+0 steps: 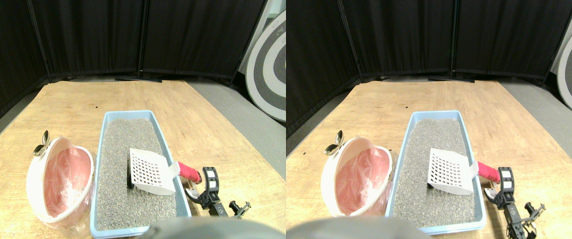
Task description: Scoop (unimanual)
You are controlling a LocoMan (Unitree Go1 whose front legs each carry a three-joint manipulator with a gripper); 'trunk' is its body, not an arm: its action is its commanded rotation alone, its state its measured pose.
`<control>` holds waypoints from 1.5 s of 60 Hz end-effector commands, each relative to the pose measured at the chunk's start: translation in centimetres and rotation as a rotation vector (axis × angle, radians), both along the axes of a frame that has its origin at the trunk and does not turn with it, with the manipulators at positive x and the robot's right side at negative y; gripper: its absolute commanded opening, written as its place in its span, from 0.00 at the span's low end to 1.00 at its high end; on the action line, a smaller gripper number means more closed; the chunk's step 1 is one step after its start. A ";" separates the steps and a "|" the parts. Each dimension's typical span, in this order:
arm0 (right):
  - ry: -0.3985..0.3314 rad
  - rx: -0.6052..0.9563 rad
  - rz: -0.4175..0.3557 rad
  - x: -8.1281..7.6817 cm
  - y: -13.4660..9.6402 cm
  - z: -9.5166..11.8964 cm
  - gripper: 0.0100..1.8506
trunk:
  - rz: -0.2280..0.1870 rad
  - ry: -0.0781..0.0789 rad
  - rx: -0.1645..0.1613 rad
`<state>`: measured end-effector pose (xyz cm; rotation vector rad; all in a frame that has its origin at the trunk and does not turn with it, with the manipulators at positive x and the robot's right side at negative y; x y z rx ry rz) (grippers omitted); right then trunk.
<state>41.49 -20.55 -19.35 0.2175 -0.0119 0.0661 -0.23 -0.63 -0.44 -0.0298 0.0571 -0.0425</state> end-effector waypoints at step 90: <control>-0.032 -0.071 -0.037 5.1 0.7 -1.4 0.03 | -0.005 0.010 -0.029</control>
